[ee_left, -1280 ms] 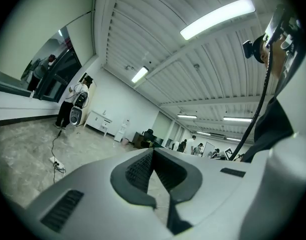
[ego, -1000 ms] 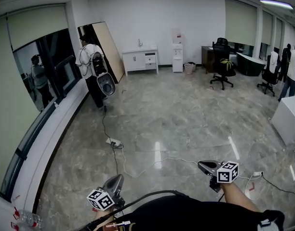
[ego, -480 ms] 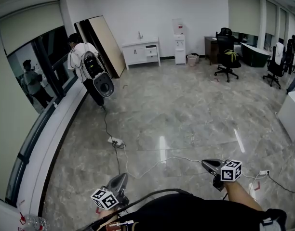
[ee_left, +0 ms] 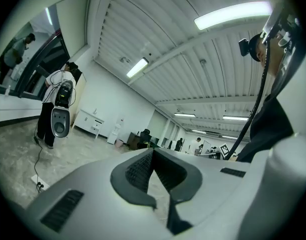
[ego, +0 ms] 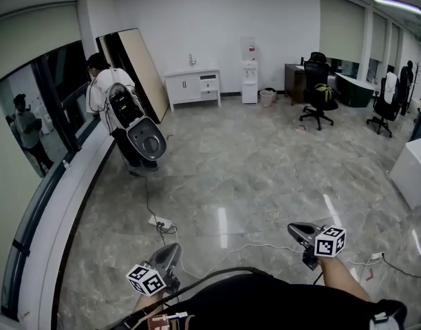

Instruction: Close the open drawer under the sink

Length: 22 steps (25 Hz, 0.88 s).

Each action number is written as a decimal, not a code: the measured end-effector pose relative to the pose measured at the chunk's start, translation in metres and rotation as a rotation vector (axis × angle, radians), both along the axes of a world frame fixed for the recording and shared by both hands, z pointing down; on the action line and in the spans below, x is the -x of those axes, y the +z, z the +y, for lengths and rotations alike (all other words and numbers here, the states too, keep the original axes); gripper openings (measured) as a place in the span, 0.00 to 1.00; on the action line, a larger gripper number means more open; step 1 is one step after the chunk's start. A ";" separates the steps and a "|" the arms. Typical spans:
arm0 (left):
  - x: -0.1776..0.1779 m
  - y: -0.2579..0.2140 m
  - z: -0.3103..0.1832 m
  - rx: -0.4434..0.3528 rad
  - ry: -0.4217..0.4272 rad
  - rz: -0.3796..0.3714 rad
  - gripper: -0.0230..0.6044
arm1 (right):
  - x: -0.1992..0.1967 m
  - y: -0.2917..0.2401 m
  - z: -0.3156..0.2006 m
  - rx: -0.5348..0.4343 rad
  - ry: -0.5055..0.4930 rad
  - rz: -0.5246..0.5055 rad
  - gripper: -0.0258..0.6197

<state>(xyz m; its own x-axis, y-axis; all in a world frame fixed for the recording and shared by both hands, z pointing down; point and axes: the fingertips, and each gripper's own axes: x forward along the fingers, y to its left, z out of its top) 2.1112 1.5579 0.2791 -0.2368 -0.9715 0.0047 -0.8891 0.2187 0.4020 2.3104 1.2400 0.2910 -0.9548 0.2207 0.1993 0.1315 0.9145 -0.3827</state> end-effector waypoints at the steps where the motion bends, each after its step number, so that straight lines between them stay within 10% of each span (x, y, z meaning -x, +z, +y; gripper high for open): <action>1: 0.017 -0.001 0.003 0.002 0.005 -0.004 0.03 | 0.017 -0.003 0.003 0.003 0.007 -0.006 0.04; 9: 0.103 0.020 -0.006 0.001 0.023 -0.005 0.03 | 0.107 0.016 0.012 -0.033 -0.031 0.012 0.04; 22: 0.181 0.026 -0.120 0.022 -0.092 0.015 0.03 | 0.215 0.023 -0.127 -0.027 -0.126 0.011 0.04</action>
